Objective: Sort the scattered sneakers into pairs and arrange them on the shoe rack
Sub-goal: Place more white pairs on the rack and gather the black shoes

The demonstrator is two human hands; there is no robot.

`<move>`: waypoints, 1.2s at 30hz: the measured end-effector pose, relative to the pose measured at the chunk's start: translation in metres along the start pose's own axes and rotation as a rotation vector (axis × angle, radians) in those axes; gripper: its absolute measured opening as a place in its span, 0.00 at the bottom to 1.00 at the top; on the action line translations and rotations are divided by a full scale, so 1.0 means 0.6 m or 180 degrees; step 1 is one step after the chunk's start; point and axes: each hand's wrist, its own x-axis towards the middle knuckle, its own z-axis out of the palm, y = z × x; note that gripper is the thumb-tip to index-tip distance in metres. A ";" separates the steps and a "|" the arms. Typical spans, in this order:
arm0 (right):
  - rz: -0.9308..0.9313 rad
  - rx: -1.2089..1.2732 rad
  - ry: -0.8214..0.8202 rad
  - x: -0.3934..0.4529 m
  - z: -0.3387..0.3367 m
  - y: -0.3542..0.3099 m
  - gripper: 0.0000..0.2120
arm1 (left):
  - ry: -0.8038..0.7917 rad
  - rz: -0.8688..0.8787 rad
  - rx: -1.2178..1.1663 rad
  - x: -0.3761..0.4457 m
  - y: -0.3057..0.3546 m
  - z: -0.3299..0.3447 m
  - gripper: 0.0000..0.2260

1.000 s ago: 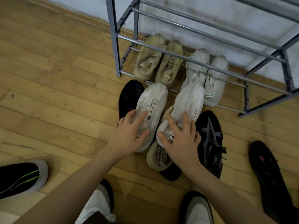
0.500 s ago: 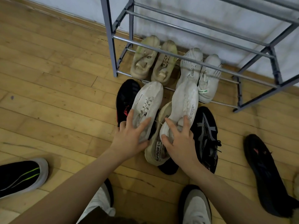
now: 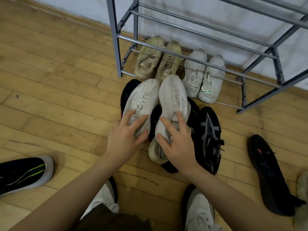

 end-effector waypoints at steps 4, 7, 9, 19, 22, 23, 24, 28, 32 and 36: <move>-0.0209 -0.0043 -0.0038 0.016 -0.013 -0.042 0.24 | 0.0354 -0.0107 -0.0086 -0.015 -0.001 -0.036 0.20; -0.0383 0.0023 -0.0064 0.031 -0.026 -0.075 0.25 | 0.0608 -0.0129 -0.0025 -0.020 -0.002 -0.070 0.20; -0.0558 0.0096 0.0007 0.040 -0.039 -0.097 0.25 | 0.0773 -0.0223 -0.0062 -0.019 0.004 -0.096 0.20; -0.0681 0.0235 0.0375 0.069 -0.113 -0.151 0.25 | 0.1206 0.0055 -0.0035 0.018 0.045 -0.157 0.18; -0.0534 0.0171 0.0394 0.095 -0.132 -0.142 0.24 | 0.1123 0.0241 0.0096 0.057 0.052 -0.152 0.17; -0.0508 0.0159 0.0413 0.106 -0.137 -0.136 0.24 | 0.1092 0.0287 0.0154 0.072 0.055 -0.151 0.17; -0.0484 0.0155 0.0427 0.117 -0.141 -0.131 0.23 | 0.1057 0.0315 0.0186 0.088 0.058 -0.149 0.18; -0.0405 0.0022 0.0488 0.170 -0.145 -0.107 0.23 | 0.1079 0.0460 0.0364 0.158 0.062 -0.133 0.18; -0.0243 0.0117 0.0531 0.237 -0.148 -0.082 0.23 | 0.1011 0.0558 0.0387 0.227 0.053 -0.111 0.18; -0.0120 0.0247 0.0608 0.314 -0.148 -0.054 0.22 | 0.0883 0.0857 0.0466 0.317 0.035 -0.101 0.16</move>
